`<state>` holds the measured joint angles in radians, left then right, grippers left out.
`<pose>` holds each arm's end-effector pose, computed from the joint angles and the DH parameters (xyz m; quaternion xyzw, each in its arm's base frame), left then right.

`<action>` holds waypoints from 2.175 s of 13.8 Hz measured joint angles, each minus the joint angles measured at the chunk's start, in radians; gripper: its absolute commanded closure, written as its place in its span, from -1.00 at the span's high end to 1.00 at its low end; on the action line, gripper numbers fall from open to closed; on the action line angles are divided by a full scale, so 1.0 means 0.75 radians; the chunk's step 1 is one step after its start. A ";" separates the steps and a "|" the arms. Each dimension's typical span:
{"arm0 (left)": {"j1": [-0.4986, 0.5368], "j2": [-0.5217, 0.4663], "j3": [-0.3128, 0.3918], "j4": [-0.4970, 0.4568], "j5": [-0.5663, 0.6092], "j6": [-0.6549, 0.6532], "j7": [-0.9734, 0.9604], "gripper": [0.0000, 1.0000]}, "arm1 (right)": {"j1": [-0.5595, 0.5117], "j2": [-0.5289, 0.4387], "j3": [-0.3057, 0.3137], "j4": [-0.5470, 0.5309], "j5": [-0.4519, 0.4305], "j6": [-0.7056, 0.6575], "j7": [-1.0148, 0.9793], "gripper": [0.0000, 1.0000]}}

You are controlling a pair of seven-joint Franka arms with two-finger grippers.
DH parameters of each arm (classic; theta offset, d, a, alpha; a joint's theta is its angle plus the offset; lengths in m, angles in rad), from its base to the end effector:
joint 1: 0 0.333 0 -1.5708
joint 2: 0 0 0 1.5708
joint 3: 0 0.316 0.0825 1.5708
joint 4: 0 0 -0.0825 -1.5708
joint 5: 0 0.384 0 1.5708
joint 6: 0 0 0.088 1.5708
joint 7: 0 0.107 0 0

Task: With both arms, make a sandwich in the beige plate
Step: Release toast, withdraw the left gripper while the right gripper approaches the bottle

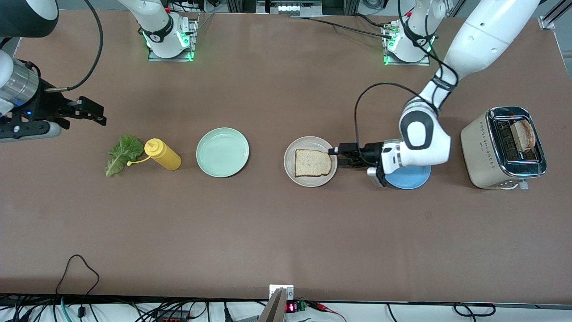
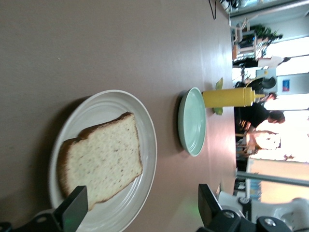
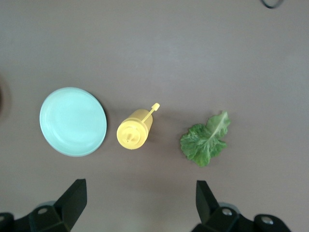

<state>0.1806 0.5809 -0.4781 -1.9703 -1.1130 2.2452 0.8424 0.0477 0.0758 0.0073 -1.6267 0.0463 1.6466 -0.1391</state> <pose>0.5688 -0.1945 0.2019 0.8633 -0.0905 -0.0046 0.4965 0.5785 0.0363 0.5616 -0.9949 -0.0944 0.0269 0.0245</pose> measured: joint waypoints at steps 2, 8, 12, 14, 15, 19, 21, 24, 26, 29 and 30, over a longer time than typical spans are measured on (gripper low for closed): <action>0.065 -0.035 0.003 0.000 0.190 -0.071 -0.054 1.00 | -0.017 0.000 -0.005 -0.049 0.044 0.048 -0.190 1.00; 0.103 -0.149 0.001 0.124 0.834 -0.300 -0.444 1.00 | -0.162 -0.007 -0.018 -0.312 0.355 0.279 -0.815 1.00; 0.100 -0.167 -0.001 0.322 1.220 -0.580 -0.686 1.00 | -0.286 -0.002 -0.028 -0.500 0.693 0.409 -1.381 1.00; 0.089 -0.168 -0.008 0.415 1.337 -0.706 -0.794 1.00 | -0.335 0.018 -0.029 -0.560 0.853 0.424 -1.652 1.00; 0.079 -0.168 -0.012 0.463 1.379 -0.765 -0.839 1.00 | -0.360 0.043 -0.029 -0.582 0.938 0.425 -1.816 1.00; 0.032 -0.173 -0.018 0.685 1.520 -1.029 -0.956 1.00 | -0.469 0.219 -0.030 -0.607 1.218 0.383 -2.348 1.00; 0.017 -0.189 -0.009 0.778 1.542 -1.120 -0.980 1.00 | -0.501 0.301 -0.029 -0.607 1.339 0.312 -2.561 1.00; -0.121 -0.299 0.177 0.808 1.550 -1.143 -1.021 1.00 | -0.530 0.422 -0.029 -0.607 1.452 0.207 -2.829 1.00; -0.184 -0.388 0.299 0.795 1.550 -1.104 -1.049 1.00 | -0.540 0.515 -0.029 -0.605 1.500 0.165 -2.998 1.00; -0.244 -0.541 0.488 0.654 1.516 -0.916 -1.056 1.00 | -0.545 0.640 -0.028 -0.586 1.573 0.109 -3.206 1.00; -0.268 -0.593 0.568 0.589 1.463 -0.846 -1.056 1.00 | -0.545 0.674 -0.028 -0.571 1.589 0.092 -3.253 1.00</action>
<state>-0.0204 0.1359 -0.0522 -1.5286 -0.0156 1.6107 0.0503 -0.3614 0.5816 -0.0138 -2.0553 1.2384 1.7157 -2.5788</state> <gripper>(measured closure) 0.000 0.000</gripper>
